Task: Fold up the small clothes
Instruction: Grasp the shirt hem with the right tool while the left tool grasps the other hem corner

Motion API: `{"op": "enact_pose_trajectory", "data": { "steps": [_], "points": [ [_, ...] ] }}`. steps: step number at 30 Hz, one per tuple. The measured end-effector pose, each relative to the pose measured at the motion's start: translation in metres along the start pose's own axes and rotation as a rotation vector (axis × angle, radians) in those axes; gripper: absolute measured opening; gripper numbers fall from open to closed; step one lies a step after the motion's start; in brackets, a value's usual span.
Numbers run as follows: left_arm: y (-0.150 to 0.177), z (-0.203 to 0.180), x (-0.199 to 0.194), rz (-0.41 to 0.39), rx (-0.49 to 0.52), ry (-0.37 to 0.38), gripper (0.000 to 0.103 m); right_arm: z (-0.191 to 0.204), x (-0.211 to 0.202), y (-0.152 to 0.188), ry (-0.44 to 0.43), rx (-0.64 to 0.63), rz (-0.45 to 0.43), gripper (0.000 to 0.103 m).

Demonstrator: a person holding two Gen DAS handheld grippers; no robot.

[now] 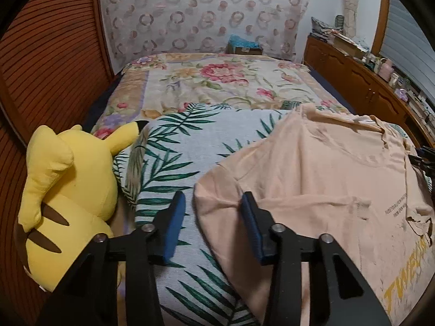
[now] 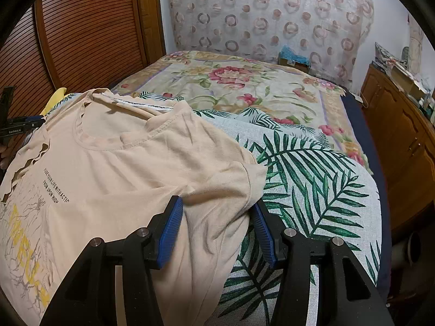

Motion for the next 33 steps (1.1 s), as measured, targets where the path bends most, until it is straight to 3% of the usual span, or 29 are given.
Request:
{"op": "enact_pose_trajectory", "data": {
  "steps": [6, 10, 12, 13, 16, 18, 20, 24, 28, 33],
  "points": [
    [-0.002, -0.006, 0.002, 0.001, 0.013, 0.019, 0.036, 0.0, 0.0, 0.0, 0.001, -0.001, -0.001, 0.054],
    [-0.005, -0.013, 0.002, 0.011, 0.03, 0.032, 0.008, 0.0, 0.001, 0.0, 0.001, -0.001, -0.002, 0.054],
    [-0.007, -0.015, 0.001, 0.014, 0.026, 0.027, 0.005, 0.0, 0.0, 0.0, 0.005, -0.003, -0.003, 0.054],
    [-0.007, -0.016, -0.001, 0.009, 0.025, 0.027, 0.004, 0.0, 0.0, 0.0, 0.006, -0.003, -0.004, 0.053],
    [-0.007, -0.023, -0.013, -0.024, 0.034, 0.027, 0.004, 0.005, -0.001, -0.002, 0.0, -0.024, -0.005, 0.034],
    [-0.006, -0.029, -0.025, -0.053, 0.04, 0.029, 0.004, 0.01, -0.002, -0.004, -0.001, -0.049, 0.001, 0.009],
    [-0.005, -0.034, -0.04, -0.089, 0.041, 0.031, 0.004, 0.018, -0.008, -0.006, -0.019, -0.076, -0.009, 0.006],
    [0.002, -0.043, -0.07, -0.154, 0.052, 0.036, 0.004, 0.027, -0.042, -0.007, -0.017, -0.083, -0.111, 0.005],
    [0.011, -0.051, -0.102, -0.217, 0.068, 0.035, 0.004, 0.021, -0.087, -0.003, 0.052, -0.063, -0.21, 0.004],
    [0.027, -0.063, -0.137, -0.28, 0.088, 0.05, 0.003, 0.007, -0.128, 0.015, 0.086, -0.022, -0.267, 0.004]
  ]
}}
Point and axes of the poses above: each gripper's, at about its wrist camera, not at the fingertips, and x roughly the way its jaws point, z to its left, y to its underside, the point moved 4 cm from there along x, roughly the way its jaws point, and after that the axes turned 13 degrees about z, right-handed, at the moved point
